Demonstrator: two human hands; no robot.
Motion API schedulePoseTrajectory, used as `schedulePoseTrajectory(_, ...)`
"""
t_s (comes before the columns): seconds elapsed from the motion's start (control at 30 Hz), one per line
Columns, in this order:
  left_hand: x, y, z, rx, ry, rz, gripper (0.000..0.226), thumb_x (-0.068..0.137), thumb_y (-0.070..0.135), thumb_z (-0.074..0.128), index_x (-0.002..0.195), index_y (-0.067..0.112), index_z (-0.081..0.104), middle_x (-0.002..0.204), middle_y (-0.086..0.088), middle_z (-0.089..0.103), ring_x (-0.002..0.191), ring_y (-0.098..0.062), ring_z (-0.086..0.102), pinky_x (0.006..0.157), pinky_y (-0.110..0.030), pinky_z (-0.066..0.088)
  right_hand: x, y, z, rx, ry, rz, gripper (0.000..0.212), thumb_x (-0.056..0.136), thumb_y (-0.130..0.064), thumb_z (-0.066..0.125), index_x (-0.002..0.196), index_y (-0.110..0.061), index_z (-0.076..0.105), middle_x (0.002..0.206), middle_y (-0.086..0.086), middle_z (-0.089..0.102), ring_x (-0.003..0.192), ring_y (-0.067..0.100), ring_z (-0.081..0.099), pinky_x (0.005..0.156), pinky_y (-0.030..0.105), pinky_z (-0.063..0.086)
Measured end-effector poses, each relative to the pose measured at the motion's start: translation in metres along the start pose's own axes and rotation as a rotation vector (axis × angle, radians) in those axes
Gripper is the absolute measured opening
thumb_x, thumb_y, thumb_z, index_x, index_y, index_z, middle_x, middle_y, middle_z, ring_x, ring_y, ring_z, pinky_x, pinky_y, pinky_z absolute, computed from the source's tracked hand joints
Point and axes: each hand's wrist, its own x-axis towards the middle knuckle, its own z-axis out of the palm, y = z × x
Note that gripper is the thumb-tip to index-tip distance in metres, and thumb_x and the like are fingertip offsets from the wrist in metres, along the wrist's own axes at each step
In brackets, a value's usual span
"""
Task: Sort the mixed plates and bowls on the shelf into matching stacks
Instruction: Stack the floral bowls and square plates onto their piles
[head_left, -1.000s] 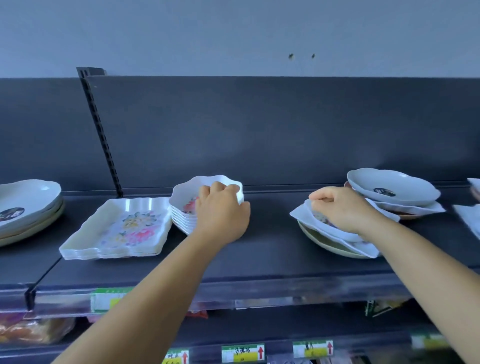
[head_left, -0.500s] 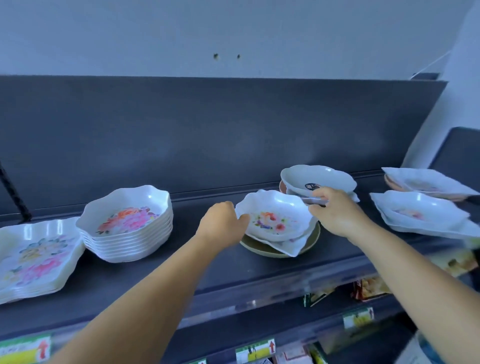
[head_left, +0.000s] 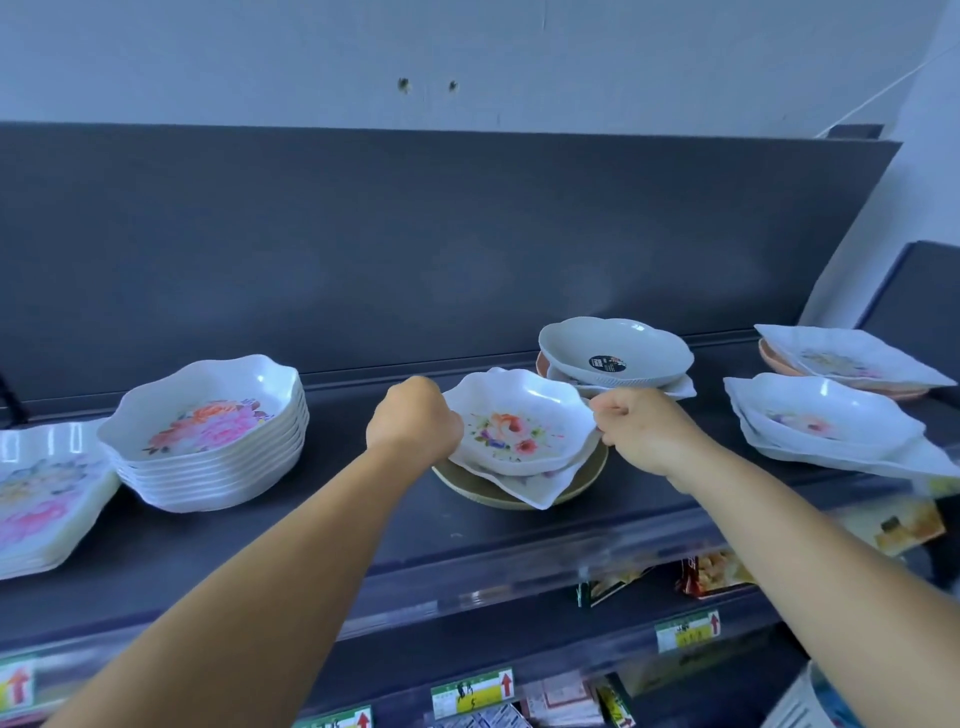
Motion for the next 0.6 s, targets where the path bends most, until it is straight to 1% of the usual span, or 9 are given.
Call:
schedulePoseTrajectory(0.07, 0.0, 0.001, -0.001, -0.038, 0.028, -0.002, 0.033, 0.078, 0.002, 0.048, 0.057, 0.013, 0.024, 0.056, 0.0, 0.031, 0.049, -0.018, 0.023, 0.045, -0.022, 0.021, 0.002, 0.003, 0.001, 0.012, 0.011, 0.002, 0.034, 0.096, -0.014, 0.037, 0.114, 0.007, 0.055, 0.116, 0.029, 0.061, 0.105, 0.044, 0.06, 0.094, 0.054, 0.047)
schedulePoseTrajectory(0.13, 0.002, 0.0, -0.002, -0.069, 0.053, -0.002, 0.033, 0.076, 0.001, 0.047, 0.056, 0.013, 0.024, 0.055, -0.001, 0.033, 0.05, -0.019, 0.023, 0.044, -0.022, 0.021, 0.005, 0.006, 0.0, 0.03, 0.034, 0.019, 0.032, 0.099, -0.016, 0.036, 0.116, -0.007, 0.061, 0.115, 0.019, 0.065, 0.109, 0.037, 0.059, 0.091, 0.043, 0.049)
schedulePoseTrajectory(0.2, 0.006, -0.002, -0.005, -0.107, 0.068, -0.008, 0.028, 0.073, 0.0, 0.045, 0.056, 0.012, 0.026, 0.059, -0.007, 0.044, 0.051, -0.021, 0.026, 0.045, -0.021, 0.022, 0.009, 0.009, 0.0, 0.036, 0.041, 0.018, 0.025, 0.099, -0.019, 0.039, 0.111, -0.022, 0.06, 0.104, 0.007, 0.065, 0.096, 0.026, 0.06, 0.077, 0.032, 0.046)
schedulePoseTrajectory(0.23, 0.007, -0.003, -0.008, -0.13, 0.075, -0.011, 0.023, 0.07, 0.0, 0.043, 0.057, 0.011, 0.028, 0.062, -0.011, 0.049, 0.053, -0.022, 0.029, 0.045, -0.02, 0.022, 0.012, 0.01, 0.0, 0.017, 0.034, 0.022, 0.016, 0.098, -0.021, 0.042, 0.095, -0.023, 0.058, 0.088, 0.004, 0.062, 0.081, 0.023, 0.057, 0.068, 0.029, 0.043)
schedulePoseTrajectory(0.3, 0.009, -0.005, -0.014, -0.172, 0.087, -0.018, 0.01, 0.066, 0.0, 0.039, 0.061, 0.009, 0.037, 0.068, -0.017, 0.062, 0.057, -0.024, 0.036, 0.046, -0.022, 0.026, 0.016, 0.012, 0.001, -0.03, 0.019, 0.051, 0.027, 0.096, -0.024, 0.046, 0.07, -0.017, 0.043, 0.064, 0.001, 0.045, 0.058, 0.019, 0.041, 0.053, 0.027, 0.031)
schedulePoseTrajectory(0.33, 0.01, -0.007, -0.017, -0.186, 0.094, -0.022, 0.008, 0.065, 0.0, 0.038, 0.063, 0.008, 0.04, 0.072, -0.019, 0.068, 0.057, -0.024, 0.04, 0.047, -0.023, 0.03, 0.016, 0.011, 0.002, -0.058, 0.005, 0.08, 0.031, 0.095, -0.026, 0.048, 0.066, -0.017, 0.039, 0.06, 0.0, 0.041, 0.054, 0.018, 0.037, 0.05, 0.026, 0.029)
schedulePoseTrajectory(0.4, 0.01, -0.01, -0.022, -0.208, 0.106, -0.03, 0.009, 0.064, 0.001, 0.036, 0.064, 0.008, 0.04, 0.078, -0.022, 0.072, 0.057, -0.025, 0.044, 0.051, -0.026, 0.036, 0.019, 0.009, 0.003, -0.081, -0.001, 0.116, 0.03, 0.092, -0.028, 0.051, 0.067, -0.015, 0.041, 0.058, 0.002, 0.041, 0.051, 0.019, 0.039, 0.049, 0.025, 0.03)
schedulePoseTrajectory(0.47, 0.008, -0.012, -0.027, -0.224, 0.12, -0.036, 0.009, 0.064, 0.001, 0.036, 0.064, 0.009, 0.04, 0.073, -0.021, 0.069, 0.057, -0.025, 0.046, 0.055, -0.028, 0.039, 0.023, 0.008, 0.003, -0.083, 0.001, 0.136, 0.031, 0.09, -0.028, 0.053, 0.067, -0.011, 0.042, 0.055, 0.004, 0.042, 0.048, 0.02, 0.039, 0.047, 0.024, 0.03)
schedulePoseTrajectory(0.6, 0.001, -0.015, -0.032, -0.227, 0.132, -0.039, 0.016, 0.07, -0.003, 0.039, 0.058, 0.006, 0.045, 0.06, -0.016, 0.067, 0.049, -0.027, 0.05, 0.05, -0.022, 0.04, 0.031, 0.008, 0.003, -0.016, 0.005, 0.168, 0.024, 0.088, -0.022, 0.055, 0.076, -0.002, 0.06, 0.066, 0.013, 0.067, 0.045, 0.02, 0.04, 0.05, 0.023, 0.036)
